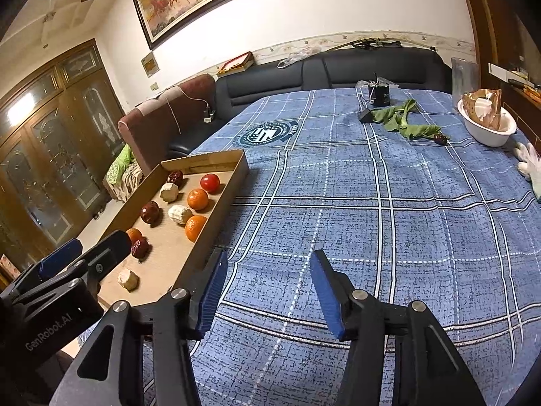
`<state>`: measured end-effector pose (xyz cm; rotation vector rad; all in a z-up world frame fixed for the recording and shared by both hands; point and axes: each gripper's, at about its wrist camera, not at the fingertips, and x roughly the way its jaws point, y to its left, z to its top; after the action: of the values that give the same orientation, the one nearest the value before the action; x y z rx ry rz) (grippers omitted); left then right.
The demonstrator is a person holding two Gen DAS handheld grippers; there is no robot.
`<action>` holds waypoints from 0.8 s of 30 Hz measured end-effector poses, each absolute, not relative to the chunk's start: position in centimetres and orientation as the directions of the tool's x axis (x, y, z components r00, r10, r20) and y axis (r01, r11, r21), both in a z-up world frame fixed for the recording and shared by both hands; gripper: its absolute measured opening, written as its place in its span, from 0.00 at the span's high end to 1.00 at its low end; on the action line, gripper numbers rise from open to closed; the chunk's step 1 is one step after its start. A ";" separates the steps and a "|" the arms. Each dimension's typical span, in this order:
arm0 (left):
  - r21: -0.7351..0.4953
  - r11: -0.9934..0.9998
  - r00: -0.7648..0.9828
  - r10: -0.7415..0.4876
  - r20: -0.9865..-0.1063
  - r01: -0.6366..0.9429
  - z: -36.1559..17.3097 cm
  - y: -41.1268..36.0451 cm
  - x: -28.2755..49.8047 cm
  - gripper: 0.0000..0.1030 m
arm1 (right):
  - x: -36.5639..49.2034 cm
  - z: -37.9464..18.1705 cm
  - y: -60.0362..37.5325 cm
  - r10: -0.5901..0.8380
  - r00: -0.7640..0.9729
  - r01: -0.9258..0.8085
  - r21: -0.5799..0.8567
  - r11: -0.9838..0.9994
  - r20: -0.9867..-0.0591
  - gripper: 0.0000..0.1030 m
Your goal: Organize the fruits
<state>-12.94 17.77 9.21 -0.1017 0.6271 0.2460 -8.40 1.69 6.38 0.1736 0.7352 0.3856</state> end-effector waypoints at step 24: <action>-0.038 0.909 0.794 0.343 -0.501 -0.416 10.4 19.1 -16.2 0.00 | -10.3 8.0 4.3 0.355 0.738 -0.352 0.121 0.928 -0.575 0.39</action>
<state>-16.19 19.07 10.37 -0.1497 0.5092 0.4093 -10.29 4.34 7.95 0.0044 0.6317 0.3878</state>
